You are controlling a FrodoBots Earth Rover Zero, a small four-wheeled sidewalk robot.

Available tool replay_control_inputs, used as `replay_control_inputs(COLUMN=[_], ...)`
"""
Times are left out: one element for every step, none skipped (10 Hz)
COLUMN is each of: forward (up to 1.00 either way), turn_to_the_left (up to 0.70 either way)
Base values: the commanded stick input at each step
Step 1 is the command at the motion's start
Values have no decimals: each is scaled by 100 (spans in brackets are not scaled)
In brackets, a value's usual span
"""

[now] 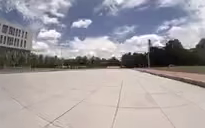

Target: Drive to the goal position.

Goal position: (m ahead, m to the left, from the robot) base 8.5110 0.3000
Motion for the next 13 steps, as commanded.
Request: replay_control_inputs(forward=[70,70,70,70,70,70,70,70,70,70,70,70,70], turn_to_the_left=[0,0,0,0,0,0,0,0,0,0,0,2,-19])
